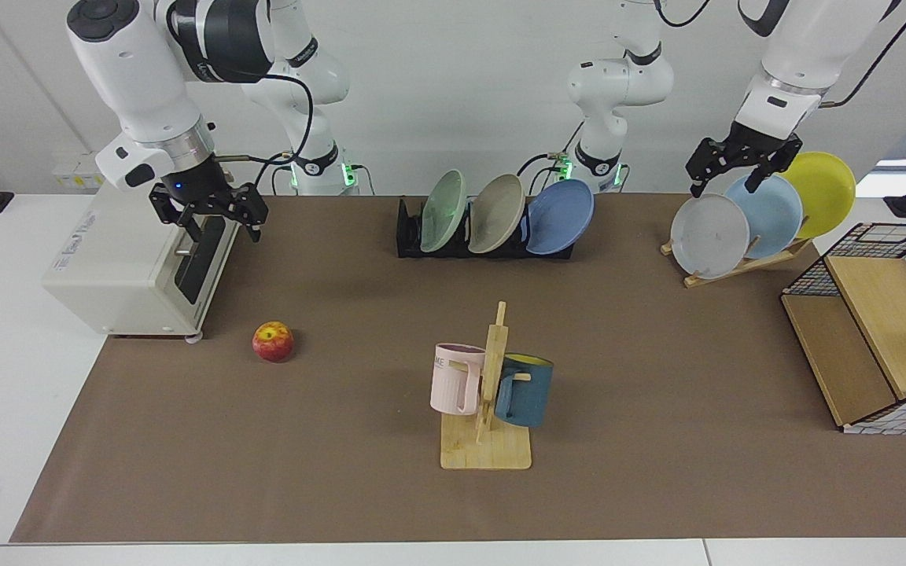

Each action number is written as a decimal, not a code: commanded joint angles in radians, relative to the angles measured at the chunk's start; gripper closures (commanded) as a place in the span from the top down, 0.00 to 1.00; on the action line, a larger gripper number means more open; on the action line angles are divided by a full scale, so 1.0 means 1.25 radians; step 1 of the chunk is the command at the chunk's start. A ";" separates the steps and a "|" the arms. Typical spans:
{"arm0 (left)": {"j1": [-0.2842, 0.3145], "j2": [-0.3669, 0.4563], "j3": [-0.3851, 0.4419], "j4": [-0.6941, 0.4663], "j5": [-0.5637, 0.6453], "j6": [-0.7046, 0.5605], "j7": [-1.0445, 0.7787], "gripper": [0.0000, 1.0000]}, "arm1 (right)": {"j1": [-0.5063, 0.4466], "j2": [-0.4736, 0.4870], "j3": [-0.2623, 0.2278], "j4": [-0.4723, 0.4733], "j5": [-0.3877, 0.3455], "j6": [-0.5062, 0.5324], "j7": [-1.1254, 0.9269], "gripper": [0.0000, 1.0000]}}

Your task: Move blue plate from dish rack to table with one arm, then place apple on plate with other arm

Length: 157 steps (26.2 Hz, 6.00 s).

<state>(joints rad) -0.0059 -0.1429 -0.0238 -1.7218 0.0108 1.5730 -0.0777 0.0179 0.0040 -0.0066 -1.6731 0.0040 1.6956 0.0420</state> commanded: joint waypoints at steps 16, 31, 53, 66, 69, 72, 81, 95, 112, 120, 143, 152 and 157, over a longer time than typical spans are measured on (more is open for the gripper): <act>-0.006 -0.007 -0.013 -0.007 0.040 -0.008 0.000 1.00 | -0.009 -0.014 0.000 -0.010 -0.007 0.003 0.013 1.00; -0.019 -0.216 -0.323 -0.425 0.234 0.180 -0.352 0.97 | 0.000 0.056 -0.001 -0.010 -0.002 0.082 0.019 1.00; -0.062 -0.239 -0.353 -0.667 0.188 0.369 -0.397 0.94 | 0.035 0.205 -0.001 -0.086 -0.020 0.293 0.016 1.00; -0.062 -0.223 -0.356 -0.668 0.150 0.354 -0.387 0.22 | 0.013 0.243 -0.001 -0.151 -0.023 0.352 0.006 1.00; -0.062 -0.223 -0.356 -0.661 0.150 0.349 -0.386 0.00 | 0.013 0.251 -0.002 -0.160 -0.023 0.360 0.003 1.00; -0.058 -0.223 -0.356 -0.617 0.150 0.276 -0.377 0.00 | 0.011 0.256 -0.002 -0.186 -0.023 0.399 0.002 1.00; -0.060 -0.224 -0.372 -0.501 0.269 0.200 -0.342 0.00 | 0.000 0.285 -0.002 -0.200 -0.025 0.434 0.003 1.00; 0.051 -0.074 -0.320 -0.281 0.326 0.273 -0.278 0.00 | 0.000 0.284 -0.002 -0.216 -0.029 0.434 0.004 1.00; 0.054 0.085 -0.218 -0.263 -0.108 0.588 -0.266 0.00 | 0.004 0.279 -0.002 -0.198 -0.030 0.409 -0.084 0.00; -0.044 0.209 -0.224 -0.326 -0.135 0.769 -0.288 0.00 | 0.009 0.258 -0.002 -0.111 -0.029 0.297 -0.089 0.00; -0.107 0.232 -0.266 -0.433 -0.167 0.895 -0.304 0.00 | 0.015 0.124 0.002 -0.083 -0.014 0.181 -0.084 0.00; -0.091 0.237 -0.261 -0.431 -0.167 0.892 -0.277 0.08 | 0.025 0.122 0.002 -0.087 -0.013 0.179 -0.069 0.00; -0.093 0.240 -0.258 -0.425 -0.167 0.884 -0.295 1.00 | 0.032 0.121 0.002 -0.087 -0.013 0.176 -0.068 0.00</act>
<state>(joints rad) -0.1228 0.1673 -0.3502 -2.2322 -0.1813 2.6726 -0.4507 0.0521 0.1602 -0.0062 -1.7797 -0.0192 1.9202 -0.0481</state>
